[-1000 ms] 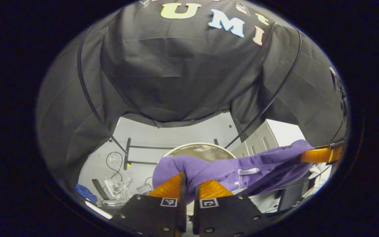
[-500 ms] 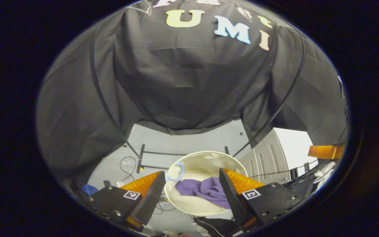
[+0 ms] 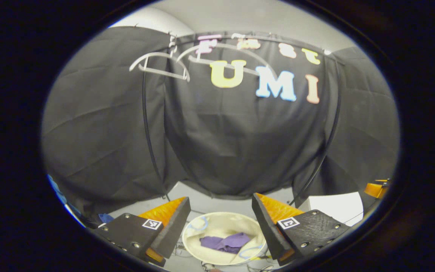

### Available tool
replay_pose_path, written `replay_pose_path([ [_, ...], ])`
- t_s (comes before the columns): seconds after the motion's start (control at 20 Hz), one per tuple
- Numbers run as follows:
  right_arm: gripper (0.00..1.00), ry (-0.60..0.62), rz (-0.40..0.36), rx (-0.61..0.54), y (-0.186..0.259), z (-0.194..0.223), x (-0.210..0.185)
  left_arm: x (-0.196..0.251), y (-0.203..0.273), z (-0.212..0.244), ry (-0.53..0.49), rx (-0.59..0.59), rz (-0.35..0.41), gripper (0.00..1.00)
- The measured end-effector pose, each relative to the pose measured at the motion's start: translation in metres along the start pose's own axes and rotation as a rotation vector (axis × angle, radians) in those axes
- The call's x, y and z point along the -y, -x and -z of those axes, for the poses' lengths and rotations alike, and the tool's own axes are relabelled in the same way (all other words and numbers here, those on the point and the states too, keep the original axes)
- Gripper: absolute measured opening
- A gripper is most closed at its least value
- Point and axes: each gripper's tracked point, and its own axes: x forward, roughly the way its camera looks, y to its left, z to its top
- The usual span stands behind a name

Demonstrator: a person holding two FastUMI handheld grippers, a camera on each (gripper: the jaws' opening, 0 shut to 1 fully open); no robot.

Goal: Grasp the clothes on the hanger with both hands and then place them into the laundry hamper below.

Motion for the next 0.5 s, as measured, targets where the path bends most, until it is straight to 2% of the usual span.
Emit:
replay_pose_path([
  [0.1,0.92,-0.023,-0.009,0.074,0.014,-0.022,0.014,0.024,0.023,-0.046,-0.001,0.111,0.01,0.99],
  [0.15,0.95,-0.019,-0.007,0.117,0.02,-0.037,0.02,0.036,0.034,-0.069,0.005,0.166,0.027,0.99],
  [0.2,0.92,-0.008,-0.008,0.162,0.027,-0.051,0.025,0.046,0.047,-0.089,0.013,0.215,0.039,0.99],
  [0.25,0.95,0.008,-0.009,0.207,0.033,-0.066,0.026,0.052,0.056,-0.107,0.017,0.255,0.045,0.99],
  [0.3,0.92,0.021,-0.01,0.251,0.039,-0.081,0.026,0.054,0.067,-0.125,0.017,0.296,0.047,0.99],
  [0.35,0.95,0.028,-0.014,0.29,0.046,-0.097,0.025,0.056,0.075,-0.143,0.023,0.334,0.047,0.99],
  [0.4,0.92,0.033,-0.023,0.326,0.052,-0.112,0.022,0.057,0.082,-0.155,0.036,0.363,0.054,0.99],
  [0.45,0.95,0.039,-0.027,0.365,0.058,-0.129,0.019,0.059,0.088,-0.17,0.053,0.383,0.064,0.99],
  [0.5,0.92,0.047,-0.026,0.402,0.064,-0.144,0.017,0.062,0.091,-0.18,0.069,0.398,0.076,0.99],
])
